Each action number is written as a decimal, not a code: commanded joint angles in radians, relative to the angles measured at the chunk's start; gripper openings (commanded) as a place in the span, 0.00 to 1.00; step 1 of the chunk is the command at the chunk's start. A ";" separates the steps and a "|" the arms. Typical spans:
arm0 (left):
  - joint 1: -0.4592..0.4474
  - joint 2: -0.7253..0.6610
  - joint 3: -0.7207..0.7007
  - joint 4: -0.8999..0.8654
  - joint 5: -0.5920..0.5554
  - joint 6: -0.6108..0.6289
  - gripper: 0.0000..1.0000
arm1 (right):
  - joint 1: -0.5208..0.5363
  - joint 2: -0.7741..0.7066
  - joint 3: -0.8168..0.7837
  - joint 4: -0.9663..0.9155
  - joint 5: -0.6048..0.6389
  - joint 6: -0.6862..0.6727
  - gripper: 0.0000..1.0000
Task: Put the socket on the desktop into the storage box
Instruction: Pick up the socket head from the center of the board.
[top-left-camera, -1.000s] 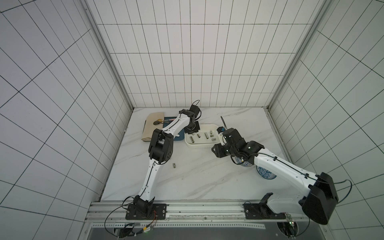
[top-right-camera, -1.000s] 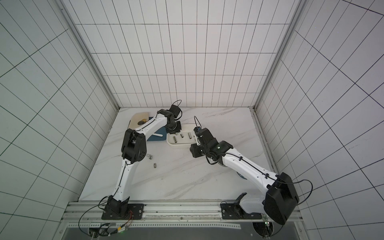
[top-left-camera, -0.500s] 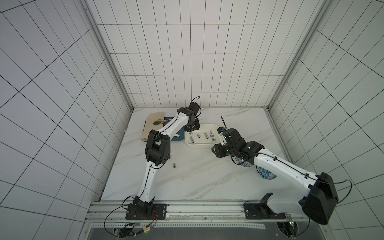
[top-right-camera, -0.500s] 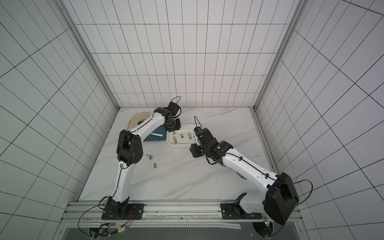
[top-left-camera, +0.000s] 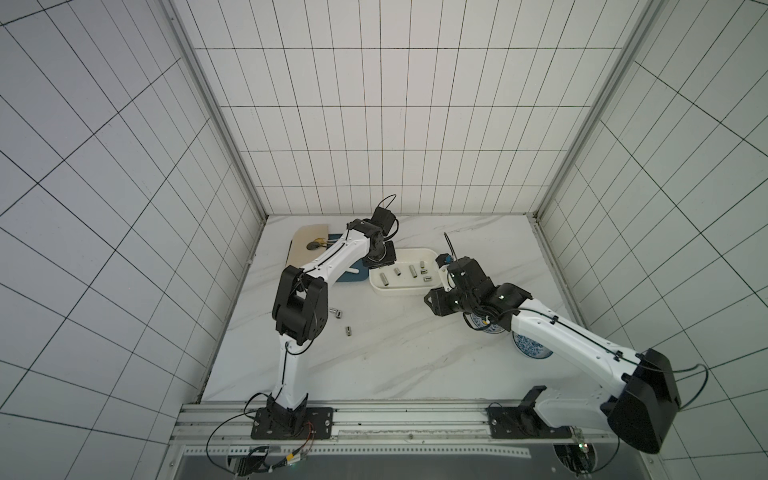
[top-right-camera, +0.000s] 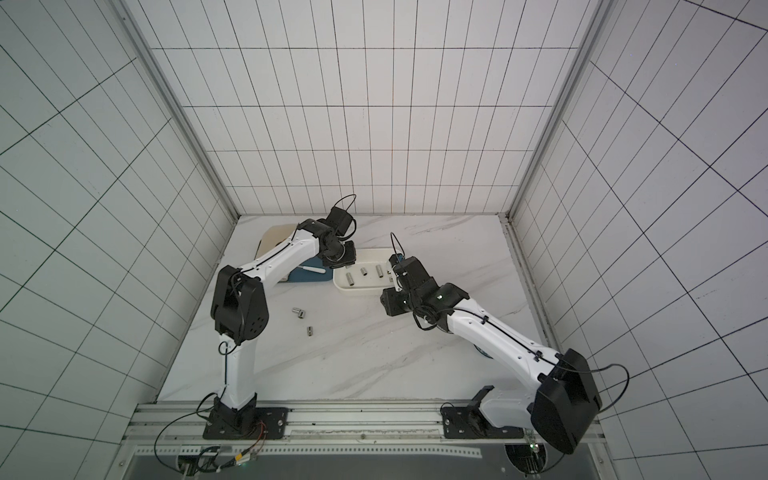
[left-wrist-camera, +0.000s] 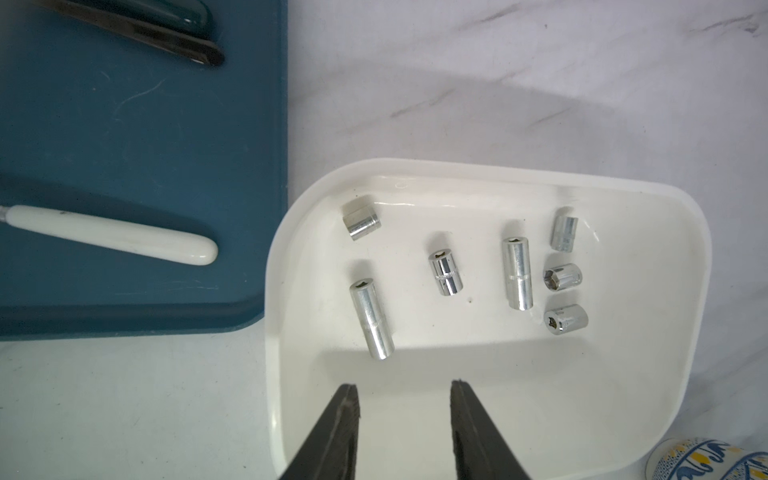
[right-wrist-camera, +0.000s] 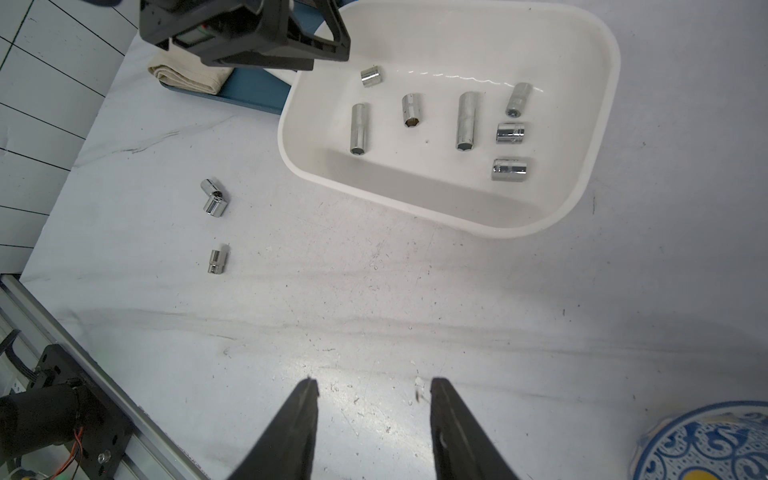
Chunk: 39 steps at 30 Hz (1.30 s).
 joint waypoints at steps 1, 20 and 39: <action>-0.003 -0.080 -0.058 0.042 -0.013 0.002 0.40 | -0.005 -0.019 -0.003 -0.022 -0.013 0.006 0.47; 0.119 -0.493 -0.545 0.076 -0.009 -0.019 0.45 | 0.078 0.175 0.178 -0.017 -0.078 -0.033 0.47; 0.172 -0.685 -0.854 0.110 0.108 -0.058 0.49 | 0.232 0.299 0.270 -0.004 -0.182 -0.159 0.48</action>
